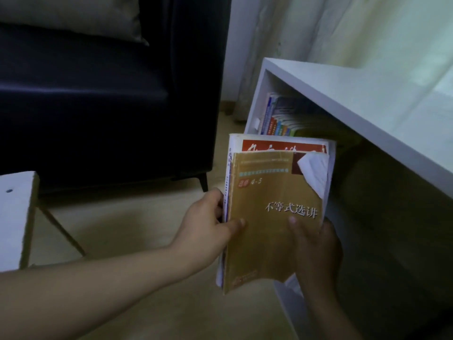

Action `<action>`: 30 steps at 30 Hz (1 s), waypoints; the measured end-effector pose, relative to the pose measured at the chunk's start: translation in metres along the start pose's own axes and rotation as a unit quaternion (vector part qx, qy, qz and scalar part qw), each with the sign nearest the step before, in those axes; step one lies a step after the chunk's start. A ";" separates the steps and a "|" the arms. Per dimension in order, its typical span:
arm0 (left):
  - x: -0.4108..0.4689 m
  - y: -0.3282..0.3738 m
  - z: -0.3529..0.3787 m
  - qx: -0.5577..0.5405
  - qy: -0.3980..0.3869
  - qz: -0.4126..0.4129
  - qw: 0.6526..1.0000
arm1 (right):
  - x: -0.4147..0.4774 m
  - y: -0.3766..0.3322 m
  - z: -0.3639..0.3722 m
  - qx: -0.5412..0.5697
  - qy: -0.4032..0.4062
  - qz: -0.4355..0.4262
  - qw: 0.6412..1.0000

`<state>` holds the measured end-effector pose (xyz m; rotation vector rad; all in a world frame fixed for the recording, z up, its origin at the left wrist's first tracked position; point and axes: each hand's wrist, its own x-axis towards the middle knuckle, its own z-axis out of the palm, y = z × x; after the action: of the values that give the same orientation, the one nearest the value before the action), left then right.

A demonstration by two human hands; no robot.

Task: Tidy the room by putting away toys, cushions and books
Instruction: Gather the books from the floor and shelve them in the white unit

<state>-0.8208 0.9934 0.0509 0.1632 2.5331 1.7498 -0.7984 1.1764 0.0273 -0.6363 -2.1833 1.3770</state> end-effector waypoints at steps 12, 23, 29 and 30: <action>0.045 0.000 0.038 0.119 -0.094 0.125 0.980 | 0.021 0.024 -0.008 0.004 0.149 0.019 0.989; 0.060 -0.012 0.047 0.104 -0.137 0.146 0.974 | 0.025 0.050 0.004 0.017 0.203 -0.011 0.979; 0.059 -0.016 0.052 0.104 -0.128 0.164 0.973 | 0.025 0.070 0.005 0.030 0.204 -0.023 0.978; 0.059 -0.017 0.053 0.105 -0.122 0.167 0.973 | 0.025 0.073 0.005 0.025 0.196 -0.023 0.980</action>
<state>-0.8743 1.0440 0.0171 0.8036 2.6108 1.4335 -0.8109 1.2162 -0.0372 -0.7611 -1.8344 1.1636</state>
